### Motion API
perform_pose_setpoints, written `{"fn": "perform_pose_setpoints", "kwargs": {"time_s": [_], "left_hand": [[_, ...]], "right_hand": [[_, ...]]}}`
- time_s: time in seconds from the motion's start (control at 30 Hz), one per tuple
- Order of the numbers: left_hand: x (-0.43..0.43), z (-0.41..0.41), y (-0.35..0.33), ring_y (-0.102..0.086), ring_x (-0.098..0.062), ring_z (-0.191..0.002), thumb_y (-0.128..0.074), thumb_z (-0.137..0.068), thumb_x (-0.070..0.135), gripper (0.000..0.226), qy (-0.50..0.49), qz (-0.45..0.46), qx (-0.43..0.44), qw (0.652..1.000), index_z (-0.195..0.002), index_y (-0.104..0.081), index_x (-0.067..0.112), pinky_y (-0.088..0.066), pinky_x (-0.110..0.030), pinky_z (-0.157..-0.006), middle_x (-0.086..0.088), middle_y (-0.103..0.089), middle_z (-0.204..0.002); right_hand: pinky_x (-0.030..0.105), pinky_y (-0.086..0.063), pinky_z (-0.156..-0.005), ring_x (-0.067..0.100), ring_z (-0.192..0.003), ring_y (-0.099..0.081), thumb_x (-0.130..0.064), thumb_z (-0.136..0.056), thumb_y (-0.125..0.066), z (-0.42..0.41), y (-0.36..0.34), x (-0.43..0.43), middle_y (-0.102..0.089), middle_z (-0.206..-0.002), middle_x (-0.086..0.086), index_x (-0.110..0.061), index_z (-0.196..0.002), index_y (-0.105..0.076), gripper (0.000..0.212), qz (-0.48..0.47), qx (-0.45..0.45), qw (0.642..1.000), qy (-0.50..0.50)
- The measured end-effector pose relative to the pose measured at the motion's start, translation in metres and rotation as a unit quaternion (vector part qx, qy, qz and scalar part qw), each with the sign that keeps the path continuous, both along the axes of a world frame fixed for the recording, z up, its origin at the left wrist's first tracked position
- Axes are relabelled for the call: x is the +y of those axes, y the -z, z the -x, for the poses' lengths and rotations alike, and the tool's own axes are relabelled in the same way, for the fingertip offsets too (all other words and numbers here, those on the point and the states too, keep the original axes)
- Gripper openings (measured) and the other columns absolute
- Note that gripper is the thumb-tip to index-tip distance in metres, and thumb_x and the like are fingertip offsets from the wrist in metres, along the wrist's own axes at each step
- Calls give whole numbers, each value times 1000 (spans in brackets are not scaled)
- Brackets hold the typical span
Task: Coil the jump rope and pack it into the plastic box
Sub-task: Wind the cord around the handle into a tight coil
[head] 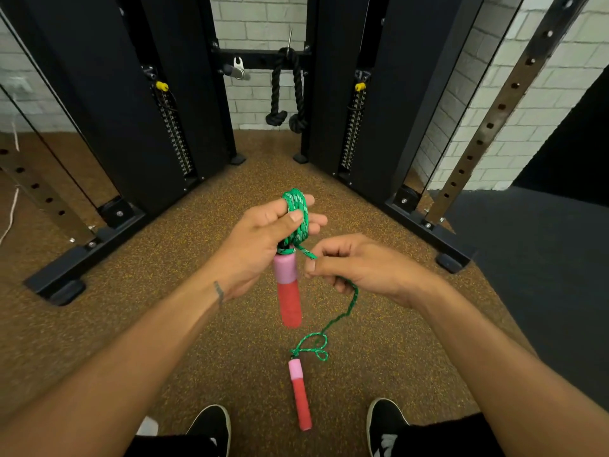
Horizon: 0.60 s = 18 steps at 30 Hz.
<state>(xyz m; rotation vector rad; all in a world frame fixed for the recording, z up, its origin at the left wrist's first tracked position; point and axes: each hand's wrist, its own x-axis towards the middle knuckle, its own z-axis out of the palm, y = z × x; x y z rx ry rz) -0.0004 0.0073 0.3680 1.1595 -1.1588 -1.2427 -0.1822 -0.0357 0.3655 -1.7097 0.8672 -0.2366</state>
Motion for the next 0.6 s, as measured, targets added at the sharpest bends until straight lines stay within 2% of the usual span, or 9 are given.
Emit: {"fn": "perform_pose_setpoints", "kwargs": {"time_s": [0.17,0.23,0.3,0.37,0.43,0.47,0.53,0.6], "left_hand": [[-3,0,0,-68,-4,-89,-47,-102,8,29,-12,5,-23,1000,-127,-61,13,-53,-19,-80,2,-75,-101],[-3,1,-1,-69,-5,-92,-48,-102,8,25,-5,12,-53,998,-120,-65,10,-53,-19,-81,8,-72,-110],[-4,0,-1,-68,-4,-101,-49,-101,8,22,9,20,-101,995,-109,-68,1,-53,-20,-82,16,-63,-127],[-4,-1,1,-63,1,-112,-49,-102,10,21,31,12,-145,989,-105,-68,1,-50,-19,-90,19,-59,-132],[-1,-1,3,-64,2,-104,-46,-103,11,23,60,-12,-165,984,-109,-68,14,-48,-18,-89,13,-68,-116],[2,0,3,-66,2,-94,-43,-104,11,25,76,-29,-159,984,-111,-67,14,-49,-17,-84,8,-71,-105],[7,5,3,-71,-3,-85,-38,-105,11,28,97,-65,-105,987,-116,-63,7,-52,-15,-79,-3,-75,-97],[10,8,0,-73,-12,-85,-39,-105,16,28,98,-87,-34,991,-116,-63,8,-55,-19,-81,-12,-78,-96]], "right_hand": [[28,-41,-60,12,-64,-49,-32,-92,-68,-5,-1,-1,-54,-66,-6,-26,-80,-72,13,7,-22,1000,-6],[25,-39,-57,10,-61,-46,-26,-93,-67,-4,-3,-1,-53,-62,-7,-23,-80,-72,14,6,-48,999,2],[23,-36,-54,7,-56,-42,-24,-94,-66,-2,-5,-1,-50,-58,-8,-20,-79,-73,17,18,-75,997,3],[24,-32,-53,7,-55,-40,-24,-94,-66,-1,-8,-2,-53,-62,0,-19,-78,-73,18,42,-106,993,8],[22,-31,-52,10,-57,-43,-24,-92,-67,1,-11,-2,-58,-69,9,-18,-78,-72,17,62,-147,987,22],[19,-31,-51,12,-57,-45,-22,-93,-66,2,-13,-3,-60,-66,5,-16,-77,-70,17,66,-168,983,32],[16,-28,-48,9,-52,-41,-18,-97,-60,3,-17,-3,-56,-57,-11,-13,-80,-65,18,73,-191,978,50],[21,-21,-49,4,-47,-30,-21,-100,-55,2,-18,-4,-52,-56,-12,-10,-86,-63,20,83,-190,976,68]]}}
